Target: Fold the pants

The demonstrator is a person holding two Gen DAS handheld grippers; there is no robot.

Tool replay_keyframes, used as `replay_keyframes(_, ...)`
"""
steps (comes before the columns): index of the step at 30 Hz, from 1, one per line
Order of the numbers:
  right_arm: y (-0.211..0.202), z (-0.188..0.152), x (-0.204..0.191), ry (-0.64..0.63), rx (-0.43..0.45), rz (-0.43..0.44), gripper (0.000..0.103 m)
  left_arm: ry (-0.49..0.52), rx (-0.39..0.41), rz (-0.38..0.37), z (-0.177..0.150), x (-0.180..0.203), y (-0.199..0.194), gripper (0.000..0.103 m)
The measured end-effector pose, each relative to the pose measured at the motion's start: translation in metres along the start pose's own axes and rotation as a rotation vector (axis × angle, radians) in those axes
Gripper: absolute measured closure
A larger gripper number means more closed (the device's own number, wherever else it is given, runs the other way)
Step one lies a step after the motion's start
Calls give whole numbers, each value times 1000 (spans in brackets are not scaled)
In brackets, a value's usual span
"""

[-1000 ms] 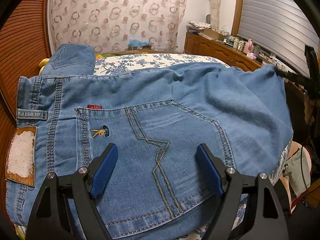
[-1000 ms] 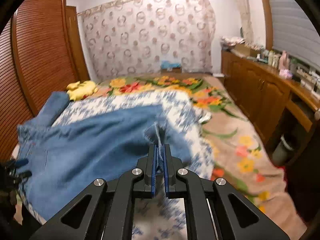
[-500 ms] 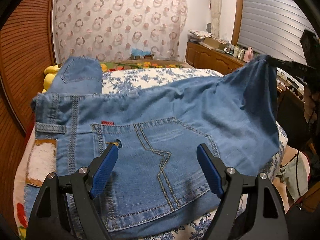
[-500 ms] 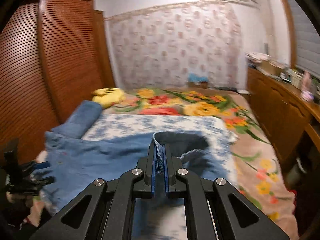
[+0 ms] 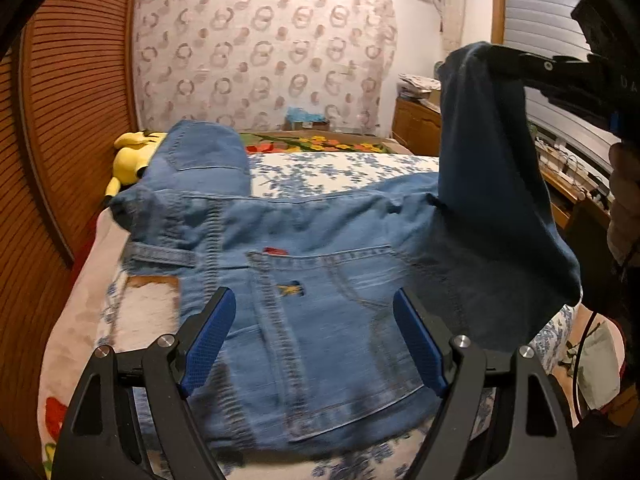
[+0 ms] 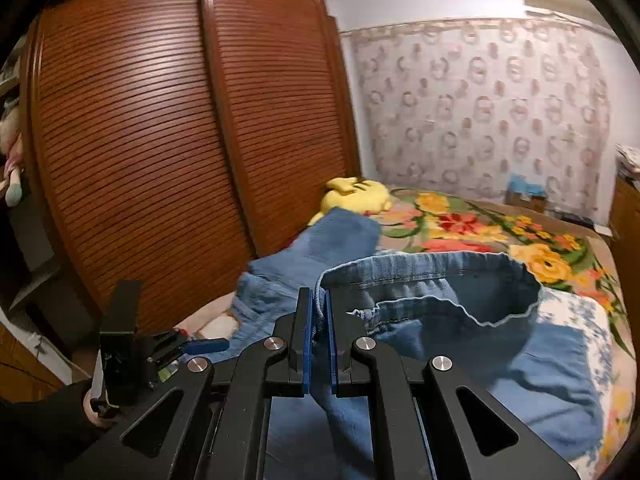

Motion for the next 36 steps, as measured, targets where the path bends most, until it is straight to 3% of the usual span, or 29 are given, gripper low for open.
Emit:
replay_keyframes(6, 33, 1, 19, 4, -64, 25, 96, -38, -2, 19, -5, -20, -2, 21)
replay_keyframes(8, 40, 9, 22, -12, -77, 8, 85, -47, -4, 18, -6, -23, -1, 21)
replay_keyframes(10, 37, 15, 18, -37, -75, -16, 69, -52, -5, 19, -7, -25, 0, 21)
replay_keyframes(18, 56, 4, 55, -43, -141, -174, 68, -41, -16, -30, 3, -15, 14, 21)
replay_keyframes(25, 103, 5, 87, -40, -244, -221, 67, -18, -44, -94, 15, 7, 35, 21)
replay_keyframes(27, 123, 10, 92, -56, -275, -239, 62, -13, -60, -105, 16, 10, 43, 22)
replay_keyframes(31, 144, 14, 102, -53, -301, -249, 57, -13, -108, -107, 13, 13, 59, 29)
replay_keyframes(34, 156, 19, 104, -54, -320, -245, 56, -10, -129, -115, 6, 16, 65, 48)
replay_keyframes(36, 173, 19, 110, -66, -334, -246, 56, -3, -144, -120, 2, 19, 67, 52)
Point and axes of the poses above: each gripper's, at about its wrist camera, not at the fingertips, and y roughly the way its jaws point, x to its right, z to its top, the point moved 3 cm from there along y, roughly the way its jaws point
